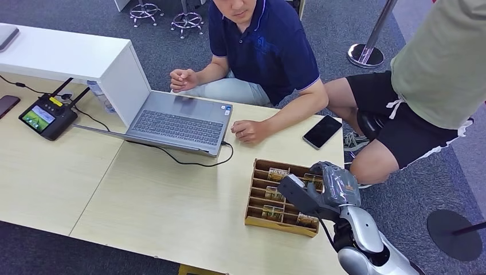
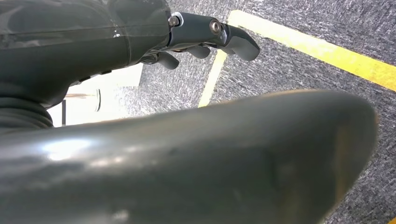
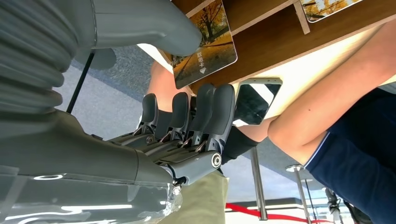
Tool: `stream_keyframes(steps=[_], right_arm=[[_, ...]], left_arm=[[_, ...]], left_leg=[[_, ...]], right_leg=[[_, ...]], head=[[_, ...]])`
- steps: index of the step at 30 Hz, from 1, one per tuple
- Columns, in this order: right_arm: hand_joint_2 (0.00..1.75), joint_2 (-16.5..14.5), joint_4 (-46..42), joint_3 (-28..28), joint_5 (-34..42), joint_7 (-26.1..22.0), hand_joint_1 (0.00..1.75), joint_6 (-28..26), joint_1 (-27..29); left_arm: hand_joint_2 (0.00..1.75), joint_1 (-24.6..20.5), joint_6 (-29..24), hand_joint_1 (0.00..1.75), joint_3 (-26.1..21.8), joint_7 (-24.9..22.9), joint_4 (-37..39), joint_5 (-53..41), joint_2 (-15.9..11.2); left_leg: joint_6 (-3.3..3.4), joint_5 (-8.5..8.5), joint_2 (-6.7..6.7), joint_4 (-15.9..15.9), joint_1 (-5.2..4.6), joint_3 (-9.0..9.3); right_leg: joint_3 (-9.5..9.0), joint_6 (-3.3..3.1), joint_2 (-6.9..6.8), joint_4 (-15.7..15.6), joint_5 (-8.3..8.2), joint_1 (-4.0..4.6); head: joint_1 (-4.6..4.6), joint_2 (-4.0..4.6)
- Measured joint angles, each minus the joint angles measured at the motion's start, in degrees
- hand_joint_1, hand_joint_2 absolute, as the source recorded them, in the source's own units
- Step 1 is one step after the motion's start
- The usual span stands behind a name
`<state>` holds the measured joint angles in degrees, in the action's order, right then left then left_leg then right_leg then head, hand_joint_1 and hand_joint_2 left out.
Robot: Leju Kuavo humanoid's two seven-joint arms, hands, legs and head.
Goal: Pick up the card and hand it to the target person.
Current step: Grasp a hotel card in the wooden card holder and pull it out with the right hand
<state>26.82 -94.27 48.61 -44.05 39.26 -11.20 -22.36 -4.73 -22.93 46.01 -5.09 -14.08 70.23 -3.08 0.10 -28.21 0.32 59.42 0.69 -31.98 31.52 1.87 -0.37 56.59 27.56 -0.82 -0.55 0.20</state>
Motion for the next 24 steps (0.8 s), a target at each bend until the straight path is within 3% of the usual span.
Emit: stream_keyframes(steps=[24], right_arm=[[1.75, -0.01, 0.56, 1.21, 0.98, -0.29, 0.95, 0.83, -0.11]], left_arm=[[0.00, 0.00, 0.16, 0.00, 0.00, 0.37, 0.01, 0.03, 0.25]], left_leg=[[0.00, 0.00, 0.00, 0.00, 0.00, -0.01]], right_leg=[[0.00, 0.00, 0.00, 0.00, 0.00, 0.00]], head=[[-0.01, 0.00]])
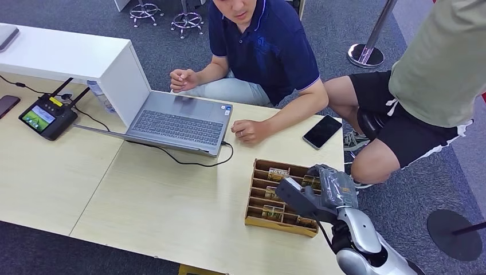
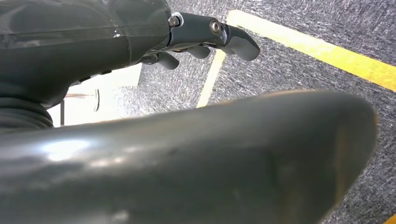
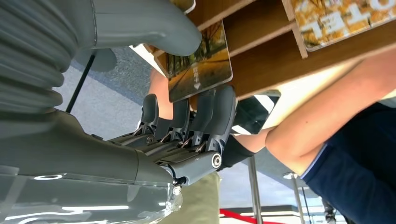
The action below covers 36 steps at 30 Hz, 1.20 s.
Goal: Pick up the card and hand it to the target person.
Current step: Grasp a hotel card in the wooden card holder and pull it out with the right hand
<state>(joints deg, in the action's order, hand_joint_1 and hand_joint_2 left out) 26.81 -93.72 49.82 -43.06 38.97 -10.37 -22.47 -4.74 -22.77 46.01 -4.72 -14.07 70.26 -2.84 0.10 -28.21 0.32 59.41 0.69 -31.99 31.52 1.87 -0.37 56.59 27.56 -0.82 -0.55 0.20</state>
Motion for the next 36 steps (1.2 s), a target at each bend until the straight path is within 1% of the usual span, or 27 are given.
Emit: stream_keyframes(steps=[8, 11, 12, 15, 17, 21, 29, 33, 36], right_arm=[[1.75, -0.05, 0.99, 0.93, 0.64, -0.55, 0.99, 0.49, -0.31], [1.75, -0.08, 1.31, 1.19, 0.82, -0.63, 1.25, 0.59, -0.40], [1.75, -0.09, 1.42, 1.21, 0.87, -0.63, 1.38, 0.61, -0.44], [1.75, -0.11, 1.73, 1.25, 0.97, -0.64, 1.65, 0.64, -0.56], [1.75, -0.12, 1.92, 1.26, 1.03, -0.65, 1.72, 0.64, -0.67], [1.75, -0.14, 2.22, 1.26, 1.13, -0.66, 1.75, 0.51, -0.91], [1.75, -0.14, 2.54, 1.28, 0.96, -0.76, 1.75, -0.06, -0.96], [1.75, -0.14, 2.55, 1.26, -0.45, -2.34, 1.75, -2.98, -0.63], [1.75, -0.14, 2.55, 1.26, -0.78, -2.81, 1.75, -3.77, -0.55]], left_arm=[[0.00, 0.00, 0.10, 0.00, 0.00, 0.16, 0.00, 0.01, 0.07], [0.00, 0.00, 0.10, 0.00, 0.00, 0.17, -0.01, 0.03, 0.11], [0.00, 0.00, 0.10, 0.00, 0.00, 0.17, -0.01, 0.09, 0.14], [0.00, 0.00, 0.14, 0.00, 0.00, 0.19, 0.00, 0.43, 0.19], [0.00, 0.00, 0.28, 0.00, 0.00, 0.27, 0.00, 0.60, 0.21], [1.75, 0.00, 0.73, 0.00, 0.00, 0.93, -0.01, 0.64, 0.21], [1.75, 0.00, 0.97, 0.00, 0.36, 2.18, 0.02, -0.12, 0.21], [1.75, 0.00, 0.17, 0.00, 0.88, 3.11, 0.02, -0.79, 0.21], [1.75, -0.01, -0.01, 0.00, 0.97, 3.33, 0.02, -0.84, 0.21]], left_leg=[[0.00, 0.00, 0.00, 0.00, 0.00, 0.00], [0.00, 0.00, 0.00, 0.00, 0.00, 0.00], [0.00, 0.00, 0.00, 0.00, 0.00, 0.00], [0.00, 0.00, 0.00, 0.00, 0.00, 0.00], [0.00, 0.00, 0.00, 0.00, 0.00, 0.00], [0.00, 0.00, 0.00, 0.00, 0.00, 0.00], [0.00, 0.00, 0.00, 0.00, 0.00, 0.02], [0.00, 0.00, 0.00, 0.00, 0.00, 0.02], [0.00, 0.00, 0.00, 0.00, 0.00, 0.02]], right_leg=[[0.00, 0.00, 0.00, 0.00, 0.00, 0.00], [0.00, 0.00, 0.00, 0.00, 0.00, 0.00], [0.00, 0.00, 0.00, 0.00, 0.00, 0.00], [0.00, 0.00, 0.00, 0.00, 0.00, 0.00], [0.00, 0.00, 0.00, 0.00, 0.00, 0.00], [0.00, 0.00, 0.00, 0.00, 0.00, 0.00], [-0.01, 0.00, 0.00, 0.00, 0.00, 0.00], [0.00, 0.00, 0.00, 0.00, 0.00, 0.00], [0.00, 0.00, 0.00, 0.00, 0.00, 0.00]], head=[[0.01, 0.00], [0.00, 0.00], [0.00, 0.00], [0.00, 0.00], [-0.01, 0.00], [-0.01, 0.00], [0.01, 0.00], [0.01, 0.00], [0.00, 0.00]])
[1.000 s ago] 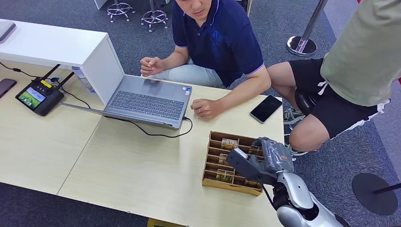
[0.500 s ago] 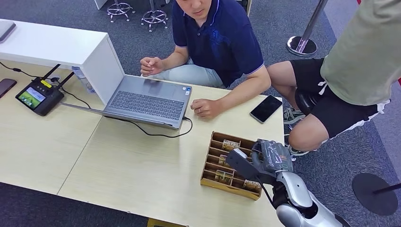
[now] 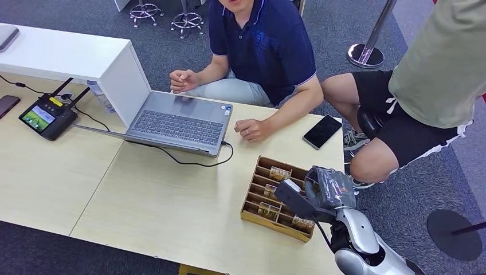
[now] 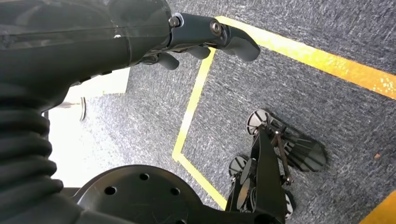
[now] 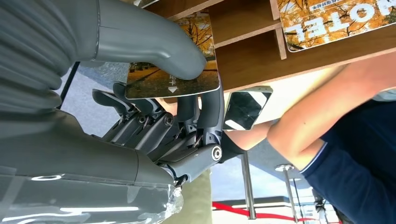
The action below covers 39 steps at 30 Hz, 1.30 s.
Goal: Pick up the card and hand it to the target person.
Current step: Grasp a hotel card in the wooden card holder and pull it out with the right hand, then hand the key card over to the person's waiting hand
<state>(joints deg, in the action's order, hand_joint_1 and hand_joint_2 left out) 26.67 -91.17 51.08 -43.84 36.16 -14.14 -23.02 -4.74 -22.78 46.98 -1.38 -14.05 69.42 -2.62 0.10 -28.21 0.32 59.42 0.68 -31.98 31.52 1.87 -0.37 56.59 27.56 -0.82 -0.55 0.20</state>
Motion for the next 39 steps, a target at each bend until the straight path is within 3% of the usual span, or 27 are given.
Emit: stream_keyframes(steps=[8, 16, 22, 29, 38, 39], right_arm=[[1.75, 0.00, -0.02, -0.01, -0.78, -0.80, 1.75, -1.11, 0.22], [1.75, -1.08, -2.05, -0.09, -2.34, -7.77, 1.75, -7.62, -0.52], [1.75, -5.20, -0.88, 0.01, 1.30, -13.94, 1.75, -9.85, -5.66], [1.75, -10.71, 7.31, 0.54, 6.14, -19.82, 1.75, -13.80, -12.25], [1.75, -15.44, 17.90, 1.49, 6.97, -21.76, 1.75, -16.06, -17.31], [1.75, -15.76, 18.85, 1.57, 6.89, -21.97, 1.31, -16.37, -17.62]], left_arm=[[1.75, 0.00, -0.09, 0.00, 0.02, 0.01, 0.00, 0.22, 0.00], [1.75, -0.01, -0.07, 0.00, 0.04, -0.29, 0.00, 0.70, 0.00], [1.75, -0.12, 0.61, 0.00, 0.51, -1.00, 0.00, -0.20, -0.04], [1.75, -0.35, 1.22, 0.00, 1.69, -1.73, 0.00, -0.87, -0.15], [1.75, -0.41, 1.86, 0.00, 3.17, -2.14, 0.00, -1.64, -0.28], [1.75, -0.41, 1.93, 0.00, 3.25, -2.10, 0.00, -1.64, -0.29]], left_leg=[[0.00, 0.00, 0.00, 0.00, 0.00, 0.00], [0.00, 0.00, 0.00, -0.01, 0.01, -0.03], [-0.02, 0.03, 0.01, -0.01, 0.01, -0.03], [-0.01, 0.04, 0.02, -0.01, 0.01, -0.10], [-0.01, 0.05, 0.05, -0.01, 0.01, -0.16], [-0.01, 0.05, 0.05, -0.01, 0.01, -0.16]], right_leg=[[0.00, 0.00, 0.00, 0.00, 0.00, 0.00], [-0.02, 0.00, 0.00, 0.02, 0.00, 0.00], [-0.02, 0.00, -0.01, 0.03, 0.00, 0.01], [0.03, 0.00, -0.02, 0.04, 0.00, 0.00], [0.09, 0.00, -0.04, 0.04, 0.00, 0.00], [0.09, 0.00, -0.04, 0.04, 0.00, 0.00]], head=[[0.01, 0.00], [0.00, 0.00], [0.00, 0.00], [-0.01, 0.00], [0.00, 0.00], [-0.01, 0.00]])
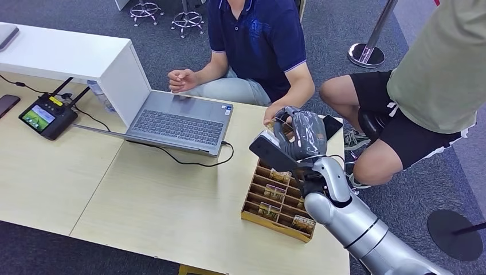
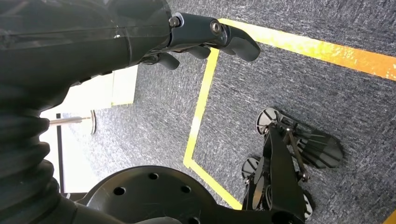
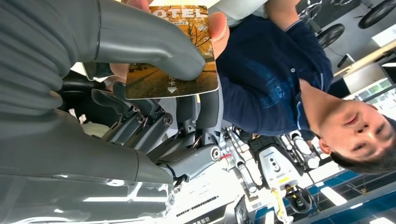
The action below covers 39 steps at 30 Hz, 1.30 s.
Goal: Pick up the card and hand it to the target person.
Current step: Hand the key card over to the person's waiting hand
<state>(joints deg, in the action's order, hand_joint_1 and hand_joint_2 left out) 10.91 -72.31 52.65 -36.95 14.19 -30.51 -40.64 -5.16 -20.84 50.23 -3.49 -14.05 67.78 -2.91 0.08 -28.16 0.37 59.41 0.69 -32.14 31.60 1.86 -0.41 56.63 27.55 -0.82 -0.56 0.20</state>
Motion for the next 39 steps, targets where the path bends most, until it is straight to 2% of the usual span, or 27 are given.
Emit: stream_keyframes(steps=[3, 6, 10, 15, 19, 26, 28, 33, 39], right_arm=[[1.75, -1.00, 3.31, 0.16, -0.38, -0.60, 0.00, -0.91, -0.92], [1.75, -1.76, 6.36, 0.20, -0.90, -0.58, 0.00, -1.32, -1.59], [1.75, -2.14, 8.76, 0.20, -1.31, -0.09, 0.00, -1.45, -1.80], [1.75, -2.04, 9.69, -0.12, 3.38, -1.28, 0.00, -3.30, -1.70], [1.75, -1.01, 9.85, -2.03, 12.89, -5.04, 0.00, -6.10, -0.97], [1.75, 2.64, 8.59, -8.51, 30.85, -13.34, 0.00, -9.61, 2.51], [1.75, 3.87, 7.93, -11.04, 36.65, -16.20, 0.00, -9.68, 4.16], [1.75, 7.52, 6.86, -19.84, 58.09, -25.22, 0.00, -8.80, 9.31], [1.75, 12.10, 7.84, -31.75, 80.61, -35.25, 0.00, -3.28, 17.60]], left_arm=[[1.75, -0.01, 0.25, 0.00, 0.19, 0.18, 0.00, -0.08, -0.03], [1.75, 0.00, 0.45, 0.00, 0.82, 0.27, 0.00, -0.94, -0.09], [0.00, 0.00, 0.07, 0.00, 1.46, 1.37, 0.00, -1.07, -0.25], [0.00, 0.02, -0.28, 0.00, 1.49, 1.76, 0.00, 0.23, -0.32], [0.00, 0.06, -0.63, 0.00, 1.49, 1.98, 0.00, 0.94, -0.45], [0.00, 0.14, -1.15, 0.00, 1.49, 2.09, 0.00, 1.94, -0.58], [0.00, 0.15, -1.22, 0.00, 1.49, 2.09, 0.00, 2.32, -0.58], [0.00, 0.39, -1.28, 0.00, 1.49, 2.13, 0.00, 2.65, -0.61], [0.00, 0.49, -1.24, 0.00, 1.49, 2.35, 0.00, 3.44, -0.58]], left_leg=[[0.00, 0.00, -0.01, 0.00, 0.00, 0.00], [0.00, 0.00, 0.00, 0.00, 0.00, 0.01], [0.00, 0.00, -0.01, 0.01, 0.00, 0.01], [0.00, 0.00, -0.02, 0.02, 0.00, 0.02], [0.00, 0.00, -0.03, 0.03, -0.01, 0.02], [0.00, 0.00, -0.03, 0.05, -0.04, 0.04], [0.00, -0.01, -0.02, 0.05, -0.04, 0.04], [0.03, -0.03, 0.04, 0.05, -0.07, 0.01], [0.08, -0.06, 0.20, 0.06, -0.13, -0.06]], right_leg=[[0.01, 0.00, 0.01, 0.00, 0.00, 0.00], [0.01, 0.00, 0.00, -0.01, 0.00, 0.00], [0.02, 0.00, 0.01, 0.00, 0.00, 0.00], [0.08, 0.00, 0.03, -0.01, 0.00, 0.00], [0.09, 0.00, 0.03, -0.02, 0.00, 0.00], [0.09, 0.02, 0.04, -0.04, -0.02, -0.02], [0.09, 0.02, 0.03, -0.04, -0.02, -0.02], [0.10, 0.04, -0.01, -0.06, -0.02, -0.04], [0.13, 0.08, -0.21, -0.08, -0.01, -0.10]], head=[[-0.01, 0.00], [0.00, 0.00], [0.00, 0.00], [-0.01, 0.00], [0.00, 0.00], [0.00, 0.00], [-0.01, 0.00], [0.01, 0.00], [0.01, 0.00]])
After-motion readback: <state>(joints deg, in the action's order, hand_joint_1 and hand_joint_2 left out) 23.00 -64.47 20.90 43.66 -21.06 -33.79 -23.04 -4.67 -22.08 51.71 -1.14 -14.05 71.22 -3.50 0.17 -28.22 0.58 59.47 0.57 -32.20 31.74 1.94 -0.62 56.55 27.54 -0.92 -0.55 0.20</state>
